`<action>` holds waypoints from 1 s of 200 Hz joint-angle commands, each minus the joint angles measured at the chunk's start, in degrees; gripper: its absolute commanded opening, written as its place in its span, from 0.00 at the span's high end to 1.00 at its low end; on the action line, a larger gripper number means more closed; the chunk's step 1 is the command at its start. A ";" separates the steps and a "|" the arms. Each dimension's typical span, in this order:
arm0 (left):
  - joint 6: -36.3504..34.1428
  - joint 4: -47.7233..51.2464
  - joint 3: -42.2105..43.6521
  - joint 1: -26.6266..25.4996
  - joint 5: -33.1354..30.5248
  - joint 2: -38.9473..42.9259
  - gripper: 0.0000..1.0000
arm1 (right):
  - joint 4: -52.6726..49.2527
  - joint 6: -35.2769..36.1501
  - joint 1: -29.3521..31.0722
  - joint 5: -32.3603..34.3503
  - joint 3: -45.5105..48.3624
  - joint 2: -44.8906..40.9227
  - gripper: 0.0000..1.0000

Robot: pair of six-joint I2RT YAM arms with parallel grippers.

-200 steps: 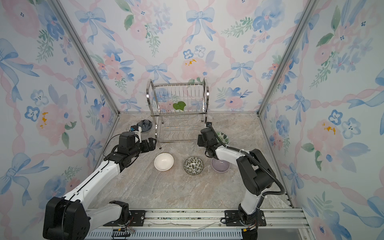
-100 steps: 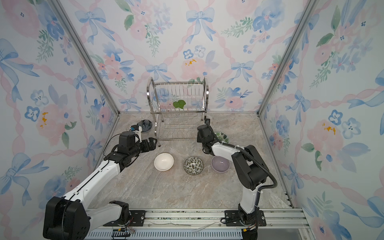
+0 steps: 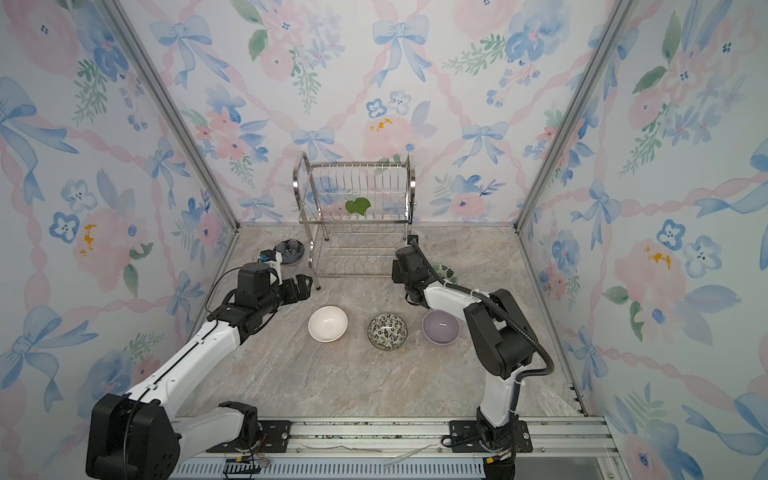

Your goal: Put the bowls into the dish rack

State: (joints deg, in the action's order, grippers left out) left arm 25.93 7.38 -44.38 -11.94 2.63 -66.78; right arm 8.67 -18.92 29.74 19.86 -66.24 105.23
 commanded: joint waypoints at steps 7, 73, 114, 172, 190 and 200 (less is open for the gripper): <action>-1.30 -0.01 -0.59 0.95 -0.95 1.41 0.02 | -2.51 0.94 0.56 -0.17 2.60 -6.44 0.17; 1.13 1.15 -0.17 3.95 -6.17 3.40 0.02 | -7.22 1.87 6.50 6.66 9.78 -18.49 0.03; 8.86 5.46 0.99 6.85 -9.14 5.09 0.02 | -7.16 2.17 12.32 9.29 15.96 -24.25 0.03; 17.17 8.20 5.52 14.23 -10.58 12.11 0.02 | -2.14 10.54 22.09 11.50 14.26 -22.88 0.04; 17.49 8.91 5.47 18.66 -6.28 9.99 0.02 | -2.29 13.23 24.19 11.69 10.93 -19.55 0.03; 19.11 9.72 5.48 21.36 -3.70 8.06 0.02 | -1.02 14.13 25.25 11.69 10.05 -17.78 0.04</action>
State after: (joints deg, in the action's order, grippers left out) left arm 40.75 14.37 -39.94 4.51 -5.67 -55.66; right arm 5.43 -10.17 52.62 30.48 -52.60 83.57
